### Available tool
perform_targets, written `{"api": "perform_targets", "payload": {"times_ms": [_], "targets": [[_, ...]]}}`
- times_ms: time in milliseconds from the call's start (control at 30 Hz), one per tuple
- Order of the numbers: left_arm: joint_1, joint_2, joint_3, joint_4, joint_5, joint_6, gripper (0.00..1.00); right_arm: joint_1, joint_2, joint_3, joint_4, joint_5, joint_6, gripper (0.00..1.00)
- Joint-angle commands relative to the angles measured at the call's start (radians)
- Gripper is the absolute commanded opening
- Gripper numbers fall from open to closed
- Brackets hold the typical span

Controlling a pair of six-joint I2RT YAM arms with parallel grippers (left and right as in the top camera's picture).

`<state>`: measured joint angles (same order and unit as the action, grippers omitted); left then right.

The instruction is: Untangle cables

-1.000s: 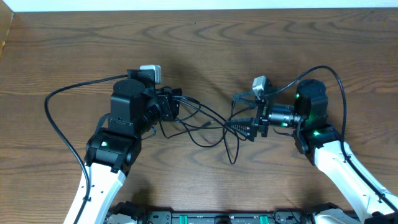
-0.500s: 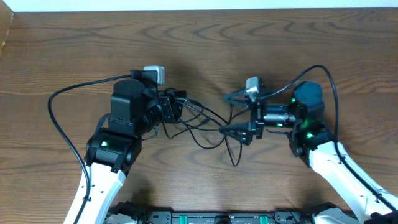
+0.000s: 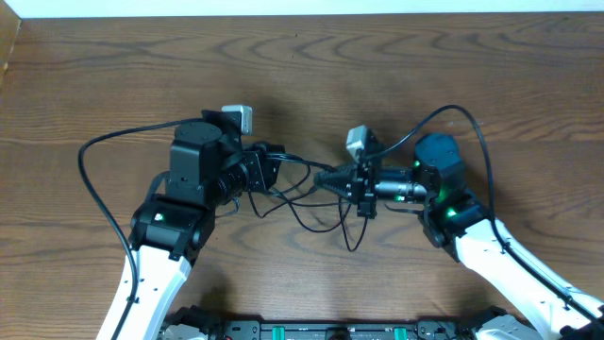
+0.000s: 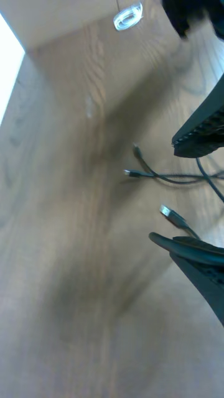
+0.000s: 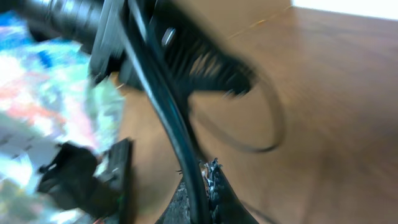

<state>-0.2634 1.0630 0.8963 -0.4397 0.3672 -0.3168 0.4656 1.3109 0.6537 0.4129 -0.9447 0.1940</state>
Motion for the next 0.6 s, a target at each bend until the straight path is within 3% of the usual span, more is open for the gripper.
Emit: {"api": "perform_targets", "payload": {"times_ms": [0,300,567], "targets": [[0.002,0.039,0.004,-0.044,-0.051,0.006,0.36,-0.056,-0.053,0.075,-0.036,0.129,0.000,0.01],[0.002,0.213,0.004,-0.053,-0.051,0.006,0.49,-0.177,-0.117,0.264,-0.292,0.448,-0.086,0.01],[0.002,0.363,0.004,-0.053,-0.130,0.005,0.71,-0.233,-0.141,0.404,-0.385,0.869,-0.166,0.01]]}}
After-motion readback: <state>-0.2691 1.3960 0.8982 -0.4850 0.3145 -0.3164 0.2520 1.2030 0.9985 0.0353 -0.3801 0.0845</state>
